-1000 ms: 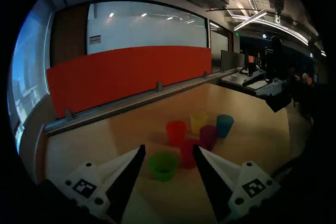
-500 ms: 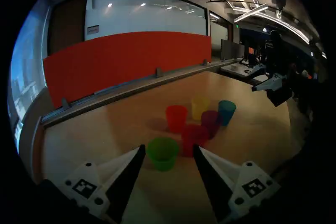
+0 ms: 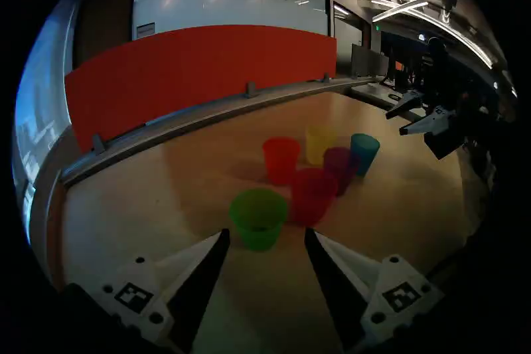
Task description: Pour water
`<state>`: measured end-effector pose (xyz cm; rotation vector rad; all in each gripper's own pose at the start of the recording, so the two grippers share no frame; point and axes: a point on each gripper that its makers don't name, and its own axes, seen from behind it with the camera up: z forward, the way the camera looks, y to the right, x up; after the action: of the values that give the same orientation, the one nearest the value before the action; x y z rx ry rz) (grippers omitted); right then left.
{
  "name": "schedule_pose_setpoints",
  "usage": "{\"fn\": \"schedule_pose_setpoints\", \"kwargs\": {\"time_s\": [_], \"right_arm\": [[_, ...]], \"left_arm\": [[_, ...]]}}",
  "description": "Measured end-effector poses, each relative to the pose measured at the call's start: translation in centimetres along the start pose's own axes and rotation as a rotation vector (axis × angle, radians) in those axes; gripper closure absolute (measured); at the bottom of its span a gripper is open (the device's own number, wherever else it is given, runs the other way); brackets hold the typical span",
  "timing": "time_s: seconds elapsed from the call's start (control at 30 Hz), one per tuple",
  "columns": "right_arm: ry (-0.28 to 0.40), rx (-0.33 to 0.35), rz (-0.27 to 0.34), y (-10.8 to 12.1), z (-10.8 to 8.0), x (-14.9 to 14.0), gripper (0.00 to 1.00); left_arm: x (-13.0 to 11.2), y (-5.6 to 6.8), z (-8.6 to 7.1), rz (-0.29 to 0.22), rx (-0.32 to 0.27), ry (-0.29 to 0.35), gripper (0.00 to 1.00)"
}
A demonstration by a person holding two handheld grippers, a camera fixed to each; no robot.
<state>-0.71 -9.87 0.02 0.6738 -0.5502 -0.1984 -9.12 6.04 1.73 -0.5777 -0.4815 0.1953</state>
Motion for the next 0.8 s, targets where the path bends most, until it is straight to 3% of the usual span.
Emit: {"fn": "schedule_pose_setpoints", "kwargs": {"time_s": [0.4,0.8], "right_arm": [[-0.028,0.001,0.025,0.6,1.3,-1.7,0.0],[-0.073,0.0,0.002,1.1,3.3,-3.5,0.0]], "left_arm": [[-2.1,-0.3,1.9,0.031,-0.005,-0.08,0.17],[-3.7,-0.9,4.4,0.017,-0.026,-0.15,0.17]]}}
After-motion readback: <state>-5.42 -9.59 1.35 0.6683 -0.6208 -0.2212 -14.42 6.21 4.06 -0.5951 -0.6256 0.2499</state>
